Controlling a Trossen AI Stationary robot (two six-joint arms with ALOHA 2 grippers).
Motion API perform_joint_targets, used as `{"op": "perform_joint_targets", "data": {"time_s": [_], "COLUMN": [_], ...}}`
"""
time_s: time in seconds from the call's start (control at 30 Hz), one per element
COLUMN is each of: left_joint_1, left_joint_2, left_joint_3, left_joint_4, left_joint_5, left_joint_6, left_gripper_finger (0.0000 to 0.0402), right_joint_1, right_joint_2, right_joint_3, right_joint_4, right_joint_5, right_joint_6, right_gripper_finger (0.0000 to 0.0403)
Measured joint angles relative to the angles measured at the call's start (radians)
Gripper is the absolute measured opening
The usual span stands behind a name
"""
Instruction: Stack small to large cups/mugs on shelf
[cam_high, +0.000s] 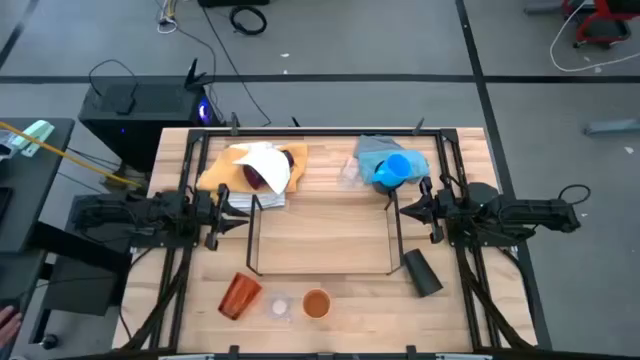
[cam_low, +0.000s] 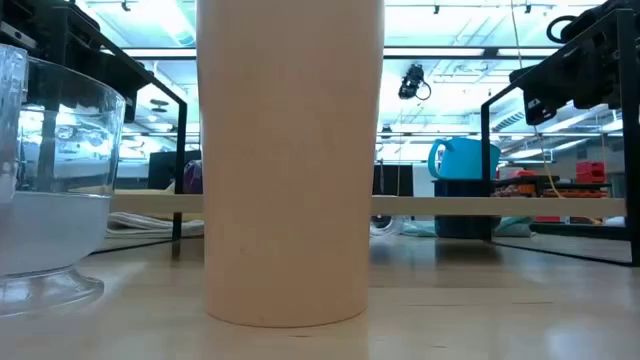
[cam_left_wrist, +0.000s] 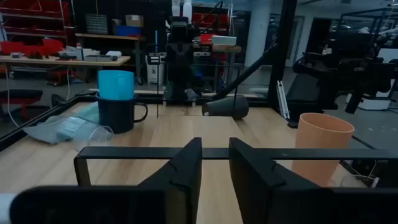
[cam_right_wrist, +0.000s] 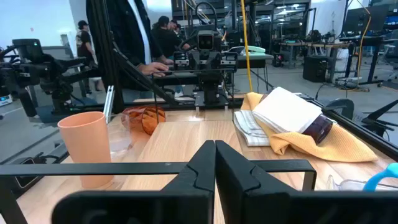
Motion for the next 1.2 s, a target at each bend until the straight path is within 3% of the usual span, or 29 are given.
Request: {"op": "perform_joint_targets", "data": {"time_s": [1.2], "left_joint_1": [0.0], "left_joint_2": [0.0], "left_joint_3": [0.0], "left_joint_4": [0.0], "left_joint_5": [0.0], "left_joint_6": [0.0], "left_gripper_finger": [0.009], "right_joint_1": [0.0], "right_joint_2": [0.0], "right_joint_3": [0.0], "right_joint_4": [0.0], "right_joint_5": [0.0], "right_joint_6": [0.0], "right_gripper_finger": [0.0016]}}
